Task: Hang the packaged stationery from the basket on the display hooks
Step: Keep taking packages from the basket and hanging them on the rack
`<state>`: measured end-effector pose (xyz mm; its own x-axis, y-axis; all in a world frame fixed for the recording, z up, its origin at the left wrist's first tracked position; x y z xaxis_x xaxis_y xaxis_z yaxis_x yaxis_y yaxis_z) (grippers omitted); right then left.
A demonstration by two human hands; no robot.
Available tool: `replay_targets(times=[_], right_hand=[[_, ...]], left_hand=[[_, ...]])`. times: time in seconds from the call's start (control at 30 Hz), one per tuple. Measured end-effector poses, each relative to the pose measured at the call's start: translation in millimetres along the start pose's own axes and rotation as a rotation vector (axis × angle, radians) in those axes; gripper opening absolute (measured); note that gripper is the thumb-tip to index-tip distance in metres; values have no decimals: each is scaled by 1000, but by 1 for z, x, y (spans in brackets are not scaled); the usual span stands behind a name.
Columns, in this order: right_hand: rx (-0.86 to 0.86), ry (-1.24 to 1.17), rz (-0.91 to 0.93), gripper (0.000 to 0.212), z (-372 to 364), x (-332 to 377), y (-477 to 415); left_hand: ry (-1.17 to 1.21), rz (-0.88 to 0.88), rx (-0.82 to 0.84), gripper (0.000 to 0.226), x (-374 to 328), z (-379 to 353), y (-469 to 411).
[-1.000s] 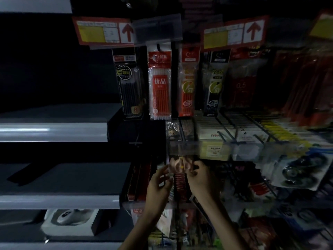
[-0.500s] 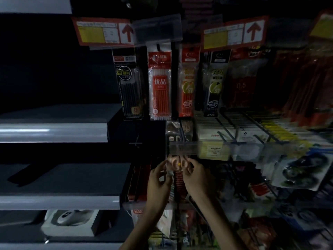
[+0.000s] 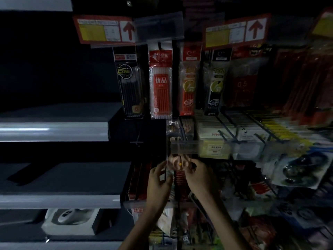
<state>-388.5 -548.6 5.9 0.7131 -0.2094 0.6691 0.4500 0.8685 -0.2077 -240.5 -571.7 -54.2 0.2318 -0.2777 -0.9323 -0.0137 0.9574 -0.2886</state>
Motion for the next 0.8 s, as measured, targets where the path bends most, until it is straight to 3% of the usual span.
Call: replay_targets(times=[0.13,0.5,0.63,0.77,0.8], right_hand=[[15,-12,-12,24,1,0,-1],[14,-51,-6,26,0,-2,-1],[-3,-113,-80,39,0,-7,-2],[-54,-272,-131,2,14,-18,9],[-56,-328,-140,7,17,-23,13]], left_hand=[[59,23,27,48,-1,-1,-2],[119,23,56,37,-10,-6,6],[116,22,65,37,-12,-3,7],[94,16,77,41,-8,4,10],[85,30,77,46,-5,7,11]])
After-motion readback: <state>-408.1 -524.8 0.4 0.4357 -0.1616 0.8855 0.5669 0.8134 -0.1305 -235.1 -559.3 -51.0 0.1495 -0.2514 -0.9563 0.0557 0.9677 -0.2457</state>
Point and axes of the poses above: each hand's wrist, its own y-axis away from the middle knuckle, its own z-axis out of the back of the hand, x = y × z, the point moved 1 cm from there along -y, towards the middle knuckle
